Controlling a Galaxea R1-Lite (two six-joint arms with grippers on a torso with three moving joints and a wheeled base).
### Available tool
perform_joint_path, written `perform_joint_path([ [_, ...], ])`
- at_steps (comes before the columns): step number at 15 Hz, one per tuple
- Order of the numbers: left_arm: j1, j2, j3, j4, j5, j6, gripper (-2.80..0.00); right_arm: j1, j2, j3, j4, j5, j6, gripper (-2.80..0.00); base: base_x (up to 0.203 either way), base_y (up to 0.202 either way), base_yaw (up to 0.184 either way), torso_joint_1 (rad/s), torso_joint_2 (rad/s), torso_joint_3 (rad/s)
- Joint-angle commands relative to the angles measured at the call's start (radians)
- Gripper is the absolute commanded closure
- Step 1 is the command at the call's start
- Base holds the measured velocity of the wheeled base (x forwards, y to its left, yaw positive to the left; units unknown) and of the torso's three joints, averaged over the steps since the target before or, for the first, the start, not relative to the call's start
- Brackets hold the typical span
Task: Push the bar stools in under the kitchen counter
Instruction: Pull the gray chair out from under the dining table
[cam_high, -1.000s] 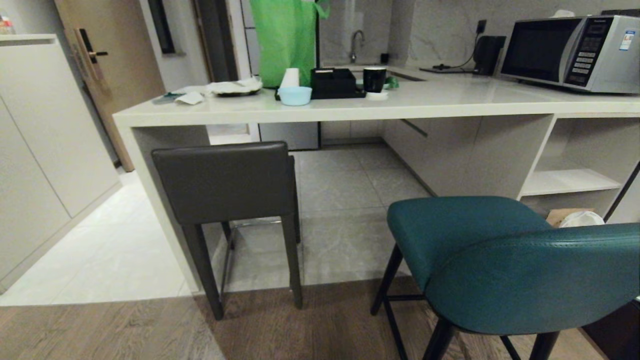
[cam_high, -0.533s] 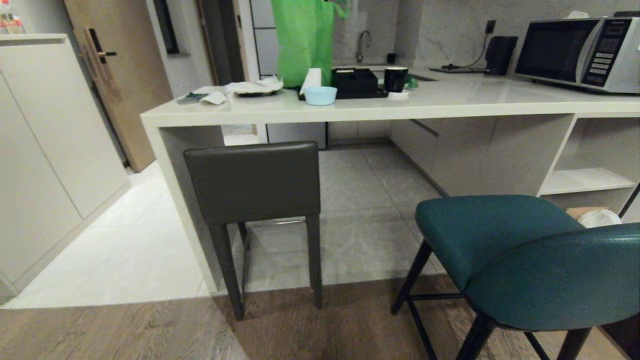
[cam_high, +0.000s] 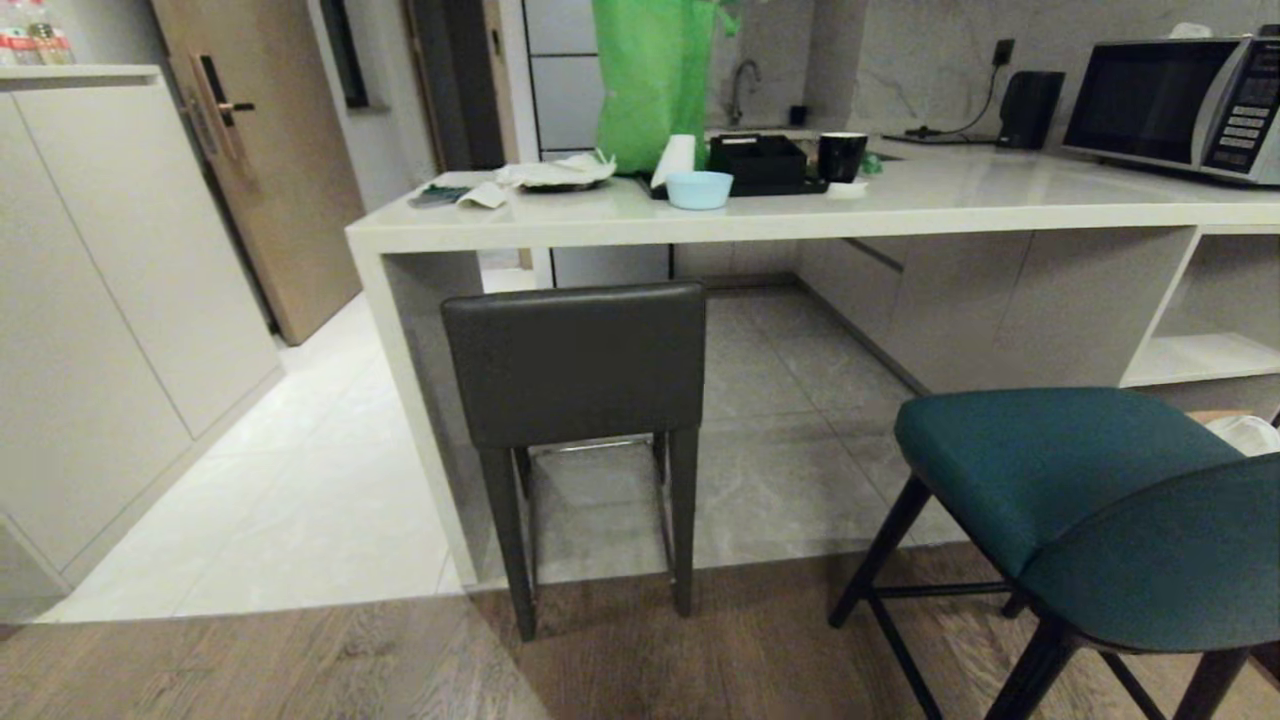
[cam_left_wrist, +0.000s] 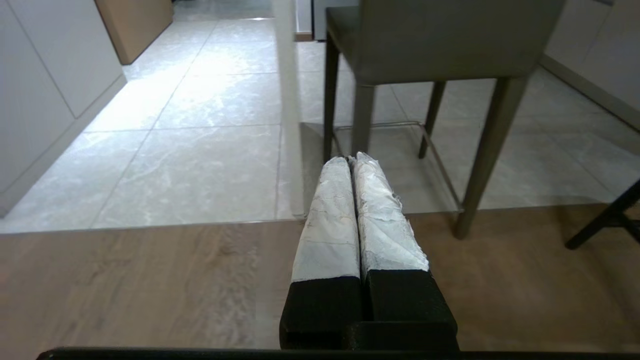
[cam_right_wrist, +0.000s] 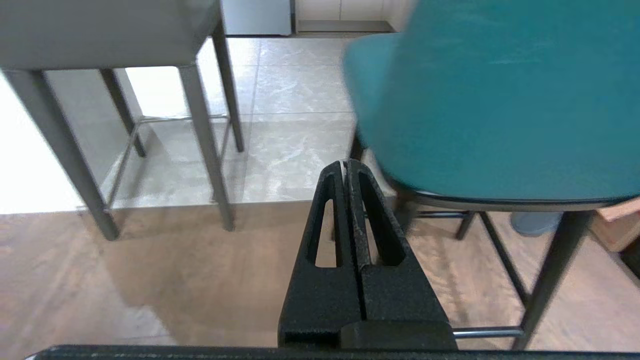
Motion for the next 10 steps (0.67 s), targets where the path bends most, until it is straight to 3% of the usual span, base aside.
perform_joint_path([
  [1,0.001,0.002,0.005,0.000,0.000,0.000,0.00,0.000,0.001,0.000,0.000,0.000,-0.001,0.00,0.000,0.195,-0.001,0.004,0.01,0.002],
  [5,0.002,0.002,0.003,0.000,0.002,-0.002,0.00,0.000,0.001,0.002,-0.002,0.000,0.003,0.00,0.000,0.147,-0.003,0.004,0.00,-0.001],
  [10,0.002,0.002,0.005,0.000,0.002,-0.002,0.00,0.000,0.001,0.002,-0.002,0.000,0.003,0.00,0.000,0.000,0.000,0.000,0.00,0.000],
])
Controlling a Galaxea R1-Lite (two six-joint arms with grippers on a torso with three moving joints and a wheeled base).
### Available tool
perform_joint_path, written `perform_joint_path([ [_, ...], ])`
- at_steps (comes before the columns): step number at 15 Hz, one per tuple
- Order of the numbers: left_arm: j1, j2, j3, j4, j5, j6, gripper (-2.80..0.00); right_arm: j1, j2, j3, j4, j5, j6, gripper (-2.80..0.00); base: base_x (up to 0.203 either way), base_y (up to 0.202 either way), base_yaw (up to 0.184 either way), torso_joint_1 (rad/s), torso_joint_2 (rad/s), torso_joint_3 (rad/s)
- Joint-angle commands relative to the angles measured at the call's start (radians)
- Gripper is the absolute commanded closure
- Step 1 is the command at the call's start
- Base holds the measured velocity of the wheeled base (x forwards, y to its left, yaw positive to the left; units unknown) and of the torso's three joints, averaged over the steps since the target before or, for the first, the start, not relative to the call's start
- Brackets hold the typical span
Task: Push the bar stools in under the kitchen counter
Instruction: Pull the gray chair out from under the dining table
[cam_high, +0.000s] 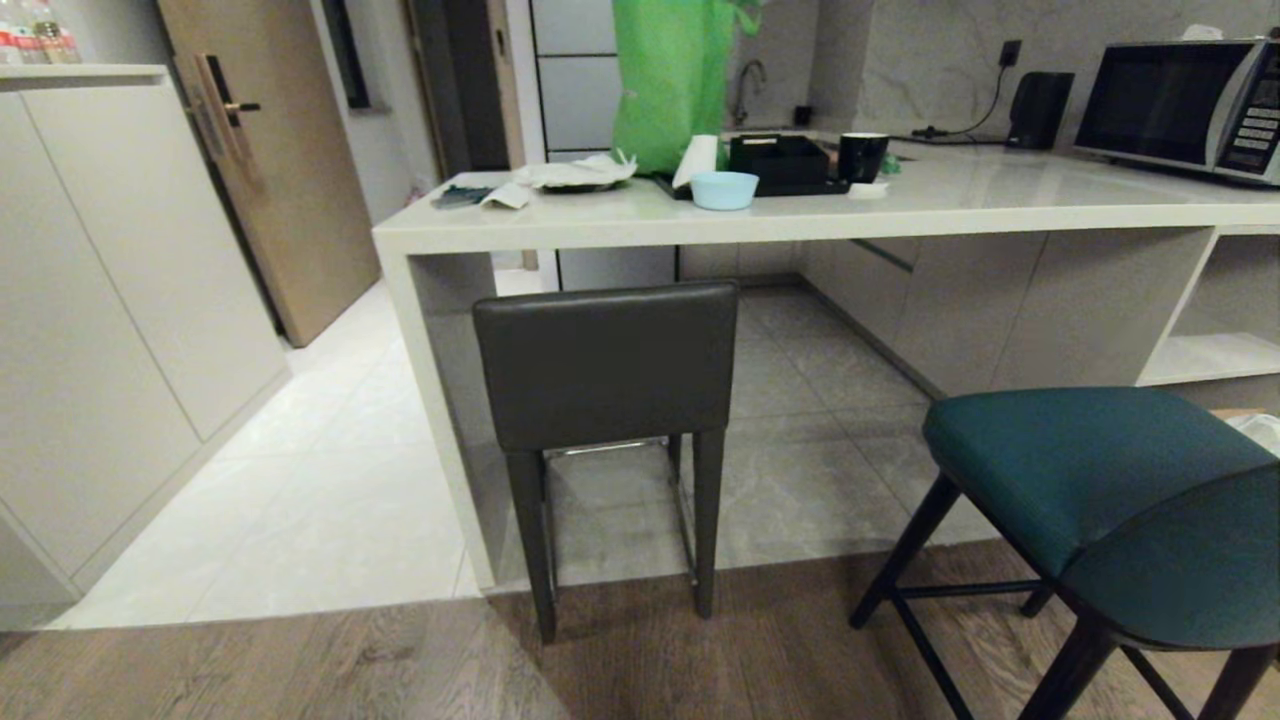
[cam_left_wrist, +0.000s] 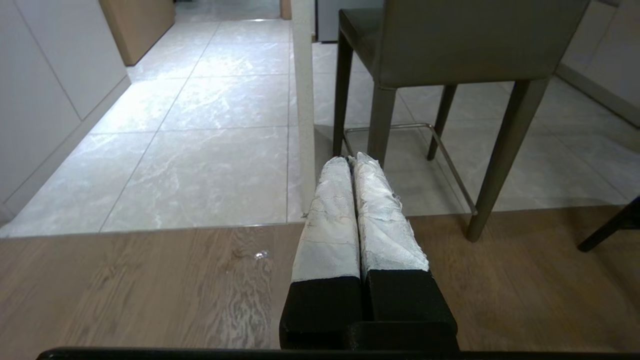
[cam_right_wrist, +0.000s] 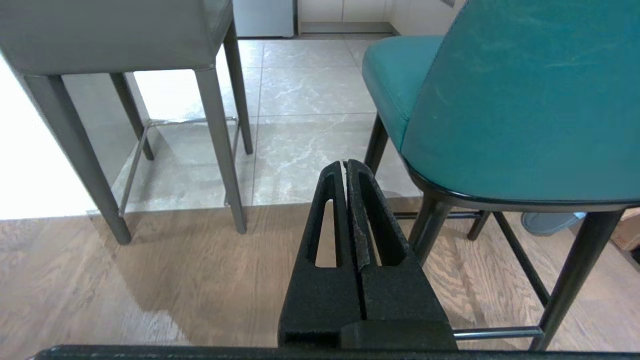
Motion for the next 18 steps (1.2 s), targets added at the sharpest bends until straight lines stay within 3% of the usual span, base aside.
perform_joint_path([
  [1,0.000,0.002,0.005,0.000,0.000,0.000,0.00,0.000,0.001,0.000,0.000,0.001,-0.001,0.00,0.000,0.000,0.000,0.000,0.00,0.000],
  [18,-0.001,0.002,0.004,0.000,0.000,0.000,0.00,0.000,0.001,0.000,0.000,-0.007,0.015,0.00,0.189,0.000,0.001,0.003,0.00,0.002],
])
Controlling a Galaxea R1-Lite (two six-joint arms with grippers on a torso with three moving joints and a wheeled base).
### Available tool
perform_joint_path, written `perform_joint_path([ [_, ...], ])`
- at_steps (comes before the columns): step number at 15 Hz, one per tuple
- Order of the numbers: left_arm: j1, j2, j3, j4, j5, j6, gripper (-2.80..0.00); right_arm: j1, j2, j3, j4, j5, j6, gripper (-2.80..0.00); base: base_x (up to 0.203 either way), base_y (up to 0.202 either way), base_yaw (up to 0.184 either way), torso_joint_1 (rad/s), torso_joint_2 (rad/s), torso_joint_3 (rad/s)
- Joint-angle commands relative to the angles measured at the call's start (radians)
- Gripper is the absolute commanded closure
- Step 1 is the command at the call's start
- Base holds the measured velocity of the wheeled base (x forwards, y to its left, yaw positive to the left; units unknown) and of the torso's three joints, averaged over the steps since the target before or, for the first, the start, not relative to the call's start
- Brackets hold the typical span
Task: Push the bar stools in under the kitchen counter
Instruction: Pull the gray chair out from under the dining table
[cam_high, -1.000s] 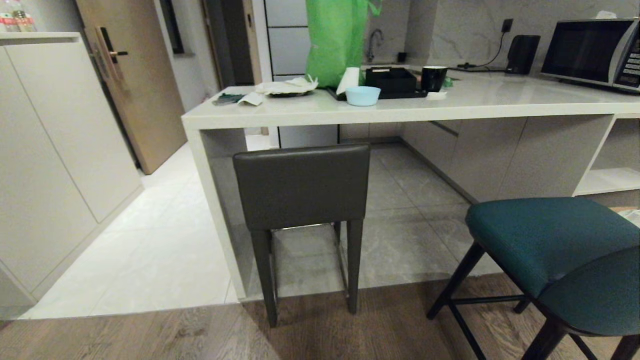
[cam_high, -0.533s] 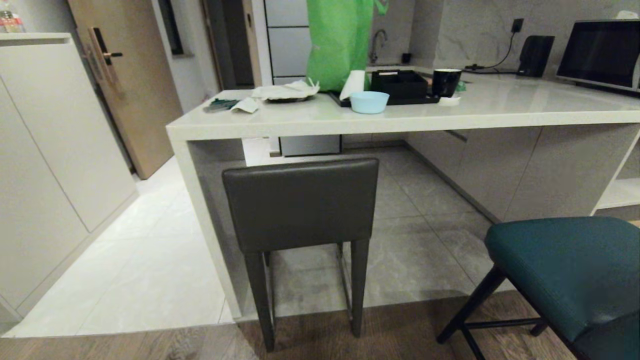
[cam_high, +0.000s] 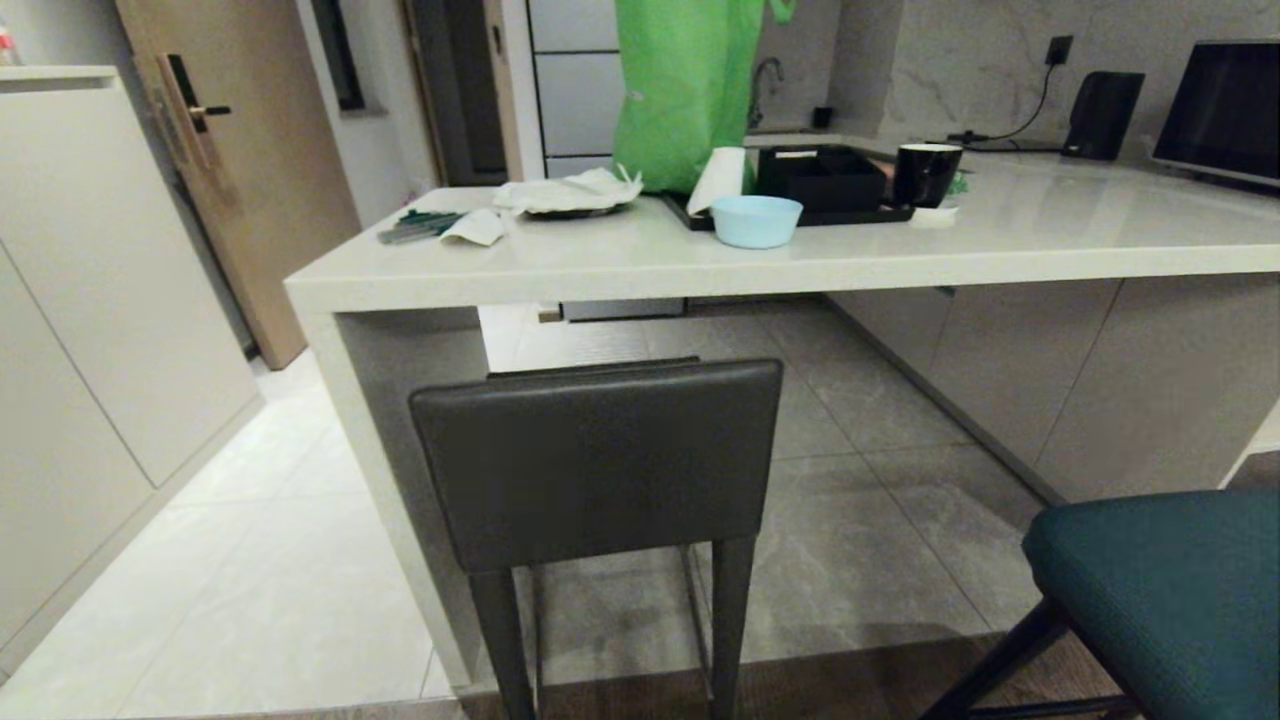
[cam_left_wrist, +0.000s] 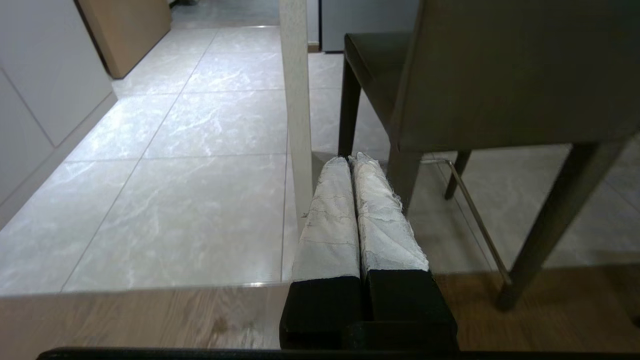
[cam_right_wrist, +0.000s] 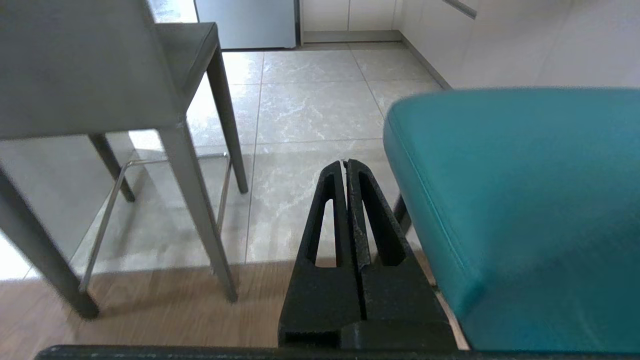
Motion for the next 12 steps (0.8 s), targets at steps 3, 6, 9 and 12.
perform_joint_path([
  [3,0.000,0.001,0.005,-0.001,0.000,0.000,0.00,0.000,0.001,0.000,0.000,0.001,0.000,0.00,0.195,0.000,0.002,0.005,0.00,0.001],
  [6,0.000,0.001,0.005,-0.001,0.000,0.000,0.00,0.000,0.001,0.000,0.000,0.001,0.000,0.00,0.197,0.000,0.001,0.004,0.00,0.002],
  [9,0.000,0.001,0.005,-0.001,0.000,0.000,0.00,0.001,0.001,0.000,0.000,0.001,0.000,0.00,0.194,0.000,0.000,0.004,0.00,0.004],
  [12,0.000,0.001,0.005,-0.001,0.000,0.000,0.00,0.000,0.001,0.000,0.000,0.001,0.000,0.00,0.191,0.000,0.002,0.001,0.00,0.002],
])
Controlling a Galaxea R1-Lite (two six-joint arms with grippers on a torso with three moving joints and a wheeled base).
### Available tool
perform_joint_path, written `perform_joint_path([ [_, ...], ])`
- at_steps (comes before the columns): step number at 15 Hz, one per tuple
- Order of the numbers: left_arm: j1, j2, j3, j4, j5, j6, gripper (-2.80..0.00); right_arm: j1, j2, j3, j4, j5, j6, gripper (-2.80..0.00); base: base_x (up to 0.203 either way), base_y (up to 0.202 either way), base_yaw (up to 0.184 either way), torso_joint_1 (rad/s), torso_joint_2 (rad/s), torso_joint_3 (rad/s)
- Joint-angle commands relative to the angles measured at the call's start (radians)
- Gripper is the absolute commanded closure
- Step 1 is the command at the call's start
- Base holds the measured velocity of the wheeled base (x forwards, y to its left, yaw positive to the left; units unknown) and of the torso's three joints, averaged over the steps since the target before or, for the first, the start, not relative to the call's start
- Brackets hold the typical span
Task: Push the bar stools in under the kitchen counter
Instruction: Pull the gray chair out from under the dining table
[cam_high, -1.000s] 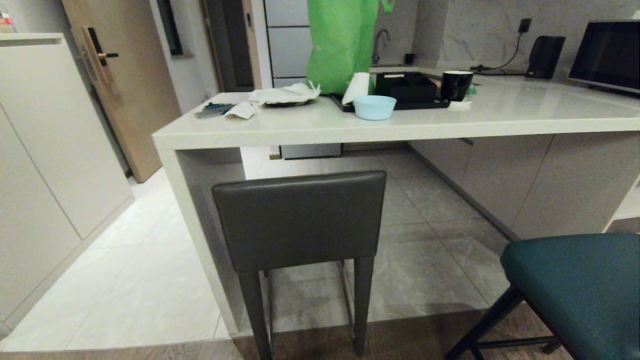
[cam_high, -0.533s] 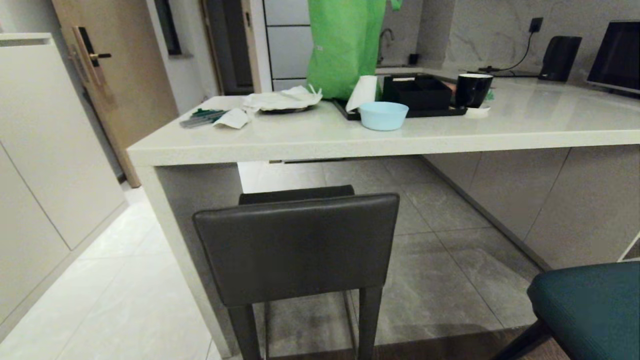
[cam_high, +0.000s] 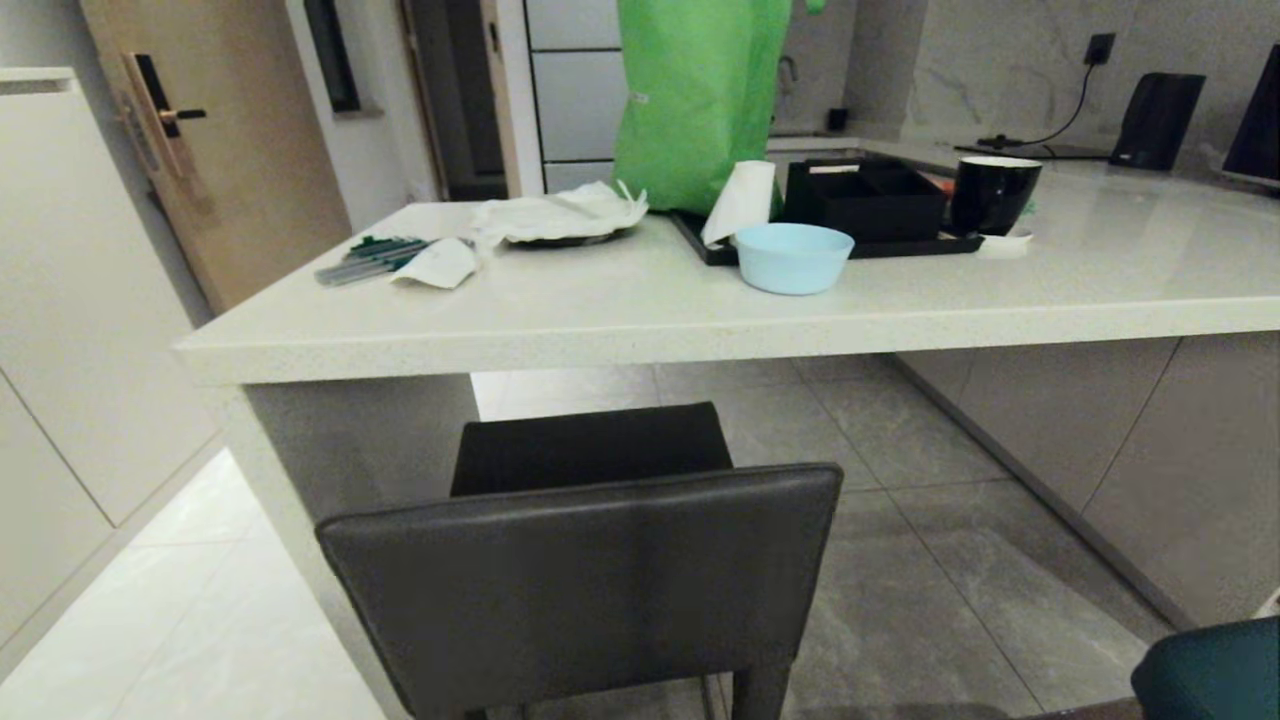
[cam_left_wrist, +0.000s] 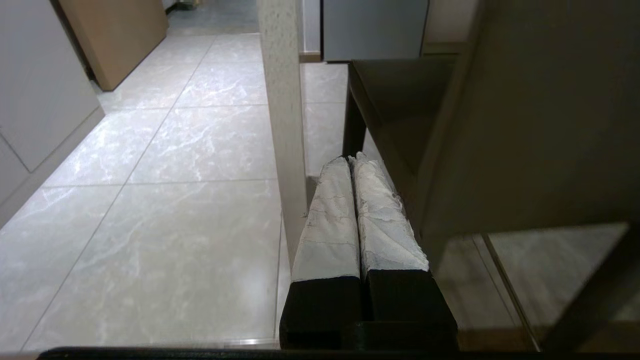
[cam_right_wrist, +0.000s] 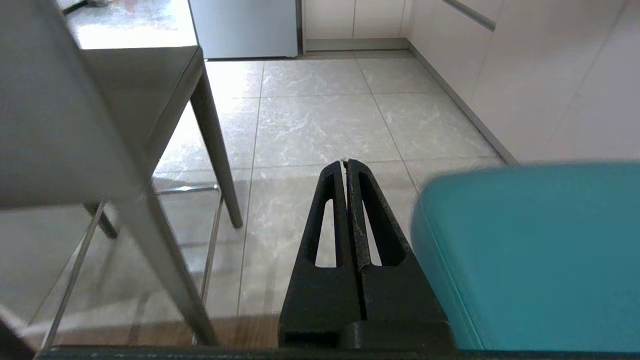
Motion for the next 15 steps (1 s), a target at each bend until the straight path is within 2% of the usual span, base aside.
perform_joint_path([
  [1,0.001,0.001,0.004,-0.001,-0.001,0.000,0.00,-0.001,0.001,0.000,0.000,0.000,-0.001,0.00,0.191,0.000,0.003,0.002,0.00,0.008],
  [3,-0.001,0.001,0.004,-0.001,-0.001,-0.001,0.00,0.001,0.001,0.000,0.000,0.000,0.001,0.00,0.137,0.000,0.001,0.008,0.01,0.002],
  [15,0.001,0.001,0.003,-0.001,-0.001,-0.003,0.00,-0.001,0.001,0.002,-0.005,0.000,0.004,0.00,0.000,0.000,0.000,0.000,0.00,0.000],
])
